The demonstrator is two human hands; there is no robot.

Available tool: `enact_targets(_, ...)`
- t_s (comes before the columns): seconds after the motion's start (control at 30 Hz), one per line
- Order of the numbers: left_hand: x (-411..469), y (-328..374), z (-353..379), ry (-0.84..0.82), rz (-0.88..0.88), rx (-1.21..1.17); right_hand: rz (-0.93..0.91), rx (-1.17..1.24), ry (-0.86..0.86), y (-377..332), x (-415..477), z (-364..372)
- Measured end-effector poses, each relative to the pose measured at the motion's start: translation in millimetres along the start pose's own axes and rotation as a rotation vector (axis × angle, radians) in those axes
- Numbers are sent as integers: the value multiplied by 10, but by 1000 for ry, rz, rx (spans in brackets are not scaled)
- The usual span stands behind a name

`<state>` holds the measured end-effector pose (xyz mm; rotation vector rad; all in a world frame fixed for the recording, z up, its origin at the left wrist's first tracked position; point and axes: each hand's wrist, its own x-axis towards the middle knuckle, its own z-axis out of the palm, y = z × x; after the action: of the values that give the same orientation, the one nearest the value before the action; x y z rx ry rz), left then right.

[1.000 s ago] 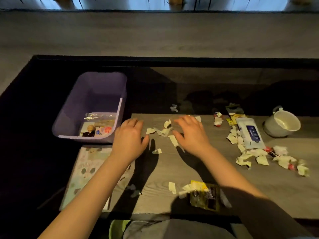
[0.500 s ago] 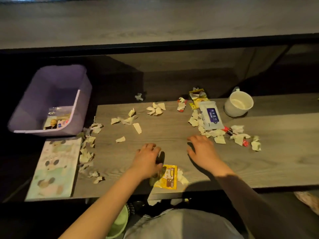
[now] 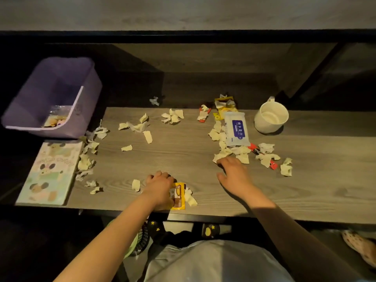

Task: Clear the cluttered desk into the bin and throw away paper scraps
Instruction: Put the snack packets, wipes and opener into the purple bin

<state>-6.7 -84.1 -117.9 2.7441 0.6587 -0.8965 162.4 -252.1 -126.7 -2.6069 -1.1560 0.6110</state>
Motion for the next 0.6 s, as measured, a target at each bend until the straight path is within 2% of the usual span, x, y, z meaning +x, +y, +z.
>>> enact_targets(0.17,57,-53,-187,72,-87,-172,66,116,99,231,147,-117)
enact_targets(0.33,46,-8,-517,170,-170,-422,236,215,217,389,508,-384)
enact_targets(0.6,159,132,-813,412,-211,-667,510,203,117,469,1090,-577)
